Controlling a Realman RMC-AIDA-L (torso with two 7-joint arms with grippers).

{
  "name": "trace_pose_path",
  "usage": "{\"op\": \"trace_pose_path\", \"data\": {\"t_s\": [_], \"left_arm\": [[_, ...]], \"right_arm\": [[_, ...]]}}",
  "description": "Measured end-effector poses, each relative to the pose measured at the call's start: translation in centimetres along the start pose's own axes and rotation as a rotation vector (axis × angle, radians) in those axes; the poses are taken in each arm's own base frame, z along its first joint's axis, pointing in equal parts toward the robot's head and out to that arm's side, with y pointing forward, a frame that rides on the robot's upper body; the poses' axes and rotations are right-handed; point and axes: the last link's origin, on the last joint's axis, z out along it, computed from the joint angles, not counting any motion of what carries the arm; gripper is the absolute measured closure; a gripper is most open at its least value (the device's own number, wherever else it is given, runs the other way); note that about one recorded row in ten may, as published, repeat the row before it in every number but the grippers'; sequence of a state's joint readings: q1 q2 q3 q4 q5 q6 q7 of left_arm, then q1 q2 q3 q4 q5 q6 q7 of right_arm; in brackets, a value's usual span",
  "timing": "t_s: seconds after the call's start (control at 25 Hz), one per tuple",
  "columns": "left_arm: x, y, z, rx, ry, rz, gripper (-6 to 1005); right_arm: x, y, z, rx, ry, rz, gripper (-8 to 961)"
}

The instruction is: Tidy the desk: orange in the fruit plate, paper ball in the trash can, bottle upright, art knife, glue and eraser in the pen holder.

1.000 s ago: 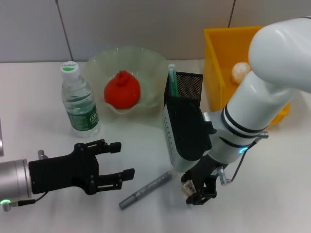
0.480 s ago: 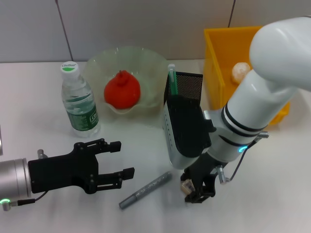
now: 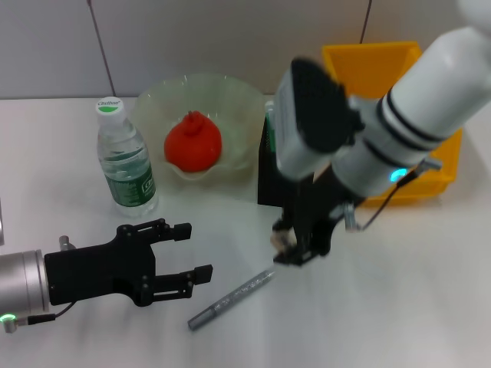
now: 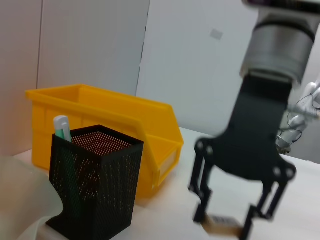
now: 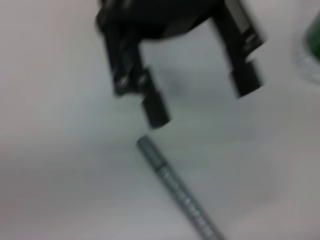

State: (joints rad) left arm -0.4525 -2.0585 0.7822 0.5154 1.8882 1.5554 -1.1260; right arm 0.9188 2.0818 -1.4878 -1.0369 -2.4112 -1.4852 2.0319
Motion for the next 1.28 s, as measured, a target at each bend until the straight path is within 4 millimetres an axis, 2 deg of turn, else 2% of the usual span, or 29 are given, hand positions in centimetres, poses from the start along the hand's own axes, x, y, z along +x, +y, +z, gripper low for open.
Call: {"op": "trace_pose_path", "data": {"t_s": [0.08,0.12,0.16,0.28,0.36,0.56,0.76,1.12,1.28], "left_arm": [[0.0,0.0,0.0,-0.001,0.0,0.0,233],[0.0,0.0,0.0,-0.001,0.0,0.0,233],[0.0,0.0,0.0,-0.001,0.0,0.001,233],[0.1,0.0,0.0,-0.002,0.001,0.002,234],[0.1,0.0,0.1,-0.003,0.001,0.003,234],[0.3,-0.2,0.1,-0.004,0.0,0.008,235],[0.3,-0.2,0.0,-0.003,-0.001,0.008,235],[0.3,-0.3,0.0,-0.002,-0.002,-0.002,236],[0.4,-0.3,0.0,-0.001,-0.002,-0.001,237]], "right_arm": [[0.0,-1.2,-1.7,0.053,-0.055,0.056,486],[0.0,-1.2,-1.7,0.053,-0.055,0.056,486],[-0.1,-2.1,-2.8,0.095,-0.106,0.107,486],[-0.1,-3.1,-3.8,0.14,-0.157,0.164,486],[0.0,-4.8,-5.2,0.232,-0.233,0.263,486],[0.6,-6.6,-6.5,0.327,-0.301,0.351,487],[1.1,-7.3,-6.1,0.378,-0.267,0.382,487],[1.3,-7.1,-4.7,0.344,-0.208,0.381,487],[1.2,-7.1,-4.6,0.341,-0.207,0.391,417]]}}
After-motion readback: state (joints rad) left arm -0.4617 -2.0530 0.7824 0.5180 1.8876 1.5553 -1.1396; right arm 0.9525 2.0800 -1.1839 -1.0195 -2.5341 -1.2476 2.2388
